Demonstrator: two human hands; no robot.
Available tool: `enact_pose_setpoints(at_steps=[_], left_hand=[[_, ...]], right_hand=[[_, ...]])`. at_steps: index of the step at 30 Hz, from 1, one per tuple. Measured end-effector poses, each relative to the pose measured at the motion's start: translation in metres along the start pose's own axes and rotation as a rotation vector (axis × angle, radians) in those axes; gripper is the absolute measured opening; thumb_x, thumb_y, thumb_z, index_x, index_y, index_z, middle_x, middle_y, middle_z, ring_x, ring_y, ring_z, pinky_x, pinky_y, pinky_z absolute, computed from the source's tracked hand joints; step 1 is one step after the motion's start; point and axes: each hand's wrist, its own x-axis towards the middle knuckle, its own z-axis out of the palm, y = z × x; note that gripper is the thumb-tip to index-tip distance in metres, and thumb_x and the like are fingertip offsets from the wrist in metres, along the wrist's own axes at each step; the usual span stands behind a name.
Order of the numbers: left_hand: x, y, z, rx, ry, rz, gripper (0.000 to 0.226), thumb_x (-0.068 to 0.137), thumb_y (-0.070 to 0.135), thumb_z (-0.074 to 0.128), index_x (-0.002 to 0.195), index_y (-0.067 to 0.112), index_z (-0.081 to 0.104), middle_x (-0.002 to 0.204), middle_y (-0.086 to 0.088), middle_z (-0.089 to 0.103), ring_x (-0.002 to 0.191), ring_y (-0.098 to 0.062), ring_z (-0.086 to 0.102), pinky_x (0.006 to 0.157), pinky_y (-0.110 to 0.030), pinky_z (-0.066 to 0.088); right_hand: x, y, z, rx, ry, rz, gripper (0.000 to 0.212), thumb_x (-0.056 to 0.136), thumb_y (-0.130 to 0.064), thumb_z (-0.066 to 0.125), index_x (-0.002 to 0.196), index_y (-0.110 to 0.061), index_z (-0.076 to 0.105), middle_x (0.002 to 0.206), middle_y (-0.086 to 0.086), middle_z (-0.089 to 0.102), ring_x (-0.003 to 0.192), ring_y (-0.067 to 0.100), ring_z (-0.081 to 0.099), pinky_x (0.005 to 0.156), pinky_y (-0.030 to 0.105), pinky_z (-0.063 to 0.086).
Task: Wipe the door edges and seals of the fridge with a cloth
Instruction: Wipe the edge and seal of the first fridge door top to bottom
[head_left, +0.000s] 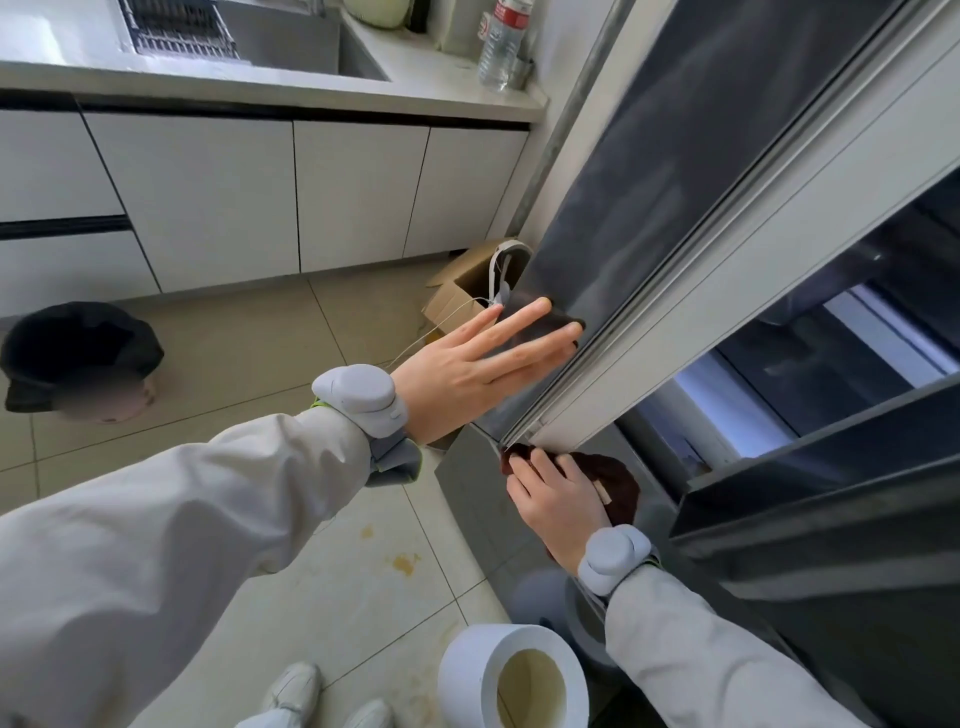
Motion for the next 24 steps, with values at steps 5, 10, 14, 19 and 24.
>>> enact_pose_setpoints(at_steps=[5, 10, 14, 19, 24], left_hand=[[0.001, 0.0, 0.001, -0.017, -0.002, -0.003, 0.057, 0.088, 0.006, 0.02, 0.145, 0.012, 0.016, 0.15, -0.005, 0.015, 0.138, -0.033, 0.011, 0.116, -0.041, 0.007], [0.002, 0.002, 0.001, -0.009, 0.007, 0.004, 0.067, 0.083, 0.007, 0.041, 0.145, 0.014, 0.016, 0.15, -0.005, 0.015, 0.138, -0.034, 0.01, 0.114, -0.039, 0.003], [0.001, 0.003, -0.001, 0.006, 0.013, 0.004, 0.07, 0.081, 0.008, 0.045, 0.144, 0.012, 0.017, 0.15, -0.006, 0.015, 0.138, -0.034, 0.011, 0.116, -0.042, 0.005], [0.002, 0.004, -0.004, 0.056, 0.023, -0.003, 0.084, 0.072, 0.011, 0.068, 0.142, 0.011, 0.021, 0.147, -0.008, 0.019, 0.137, -0.038, 0.021, 0.107, -0.049, 0.019], [0.002, 0.003, -0.005, 0.061, 0.026, 0.004, 0.083, 0.073, 0.012, 0.066, 0.142, 0.011, 0.02, 0.148, -0.007, 0.018, 0.138, -0.037, 0.017, 0.106, -0.05, 0.017]], right_hand=[[-0.003, 0.02, -0.032, 0.108, 0.042, 0.049, 0.038, 0.092, -0.002, 0.036, 0.083, -0.014, 0.072, 0.105, 0.005, 0.07, 0.093, 0.026, 0.047, 0.074, 0.035, 0.036], [0.01, 0.047, -0.071, 0.073, 0.08, 0.146, 0.03, 0.088, -0.008, 0.044, 0.1, -0.01, 0.071, 0.115, 0.008, 0.067, 0.096, 0.03, 0.046, 0.078, 0.039, 0.036], [0.015, 0.02, -0.053, 0.011, 0.016, 0.136, 0.025, 0.086, -0.005, 0.044, 0.09, -0.009, 0.068, 0.104, 0.013, 0.067, 0.089, 0.031, 0.044, 0.073, 0.039, 0.034], [0.027, -0.005, -0.033, -0.081, -0.046, 0.111, 0.03, 0.081, 0.005, 0.041, 0.063, -0.01, 0.059, 0.075, 0.012, 0.063, 0.078, 0.027, 0.038, 0.066, 0.034, 0.027], [0.036, 0.006, -0.059, -0.037, -0.113, 0.148, 0.032, 0.075, 0.0, 0.034, 0.061, -0.011, 0.06, 0.067, 0.009, 0.059, 0.069, 0.027, 0.053, 0.066, 0.036, 0.026]])
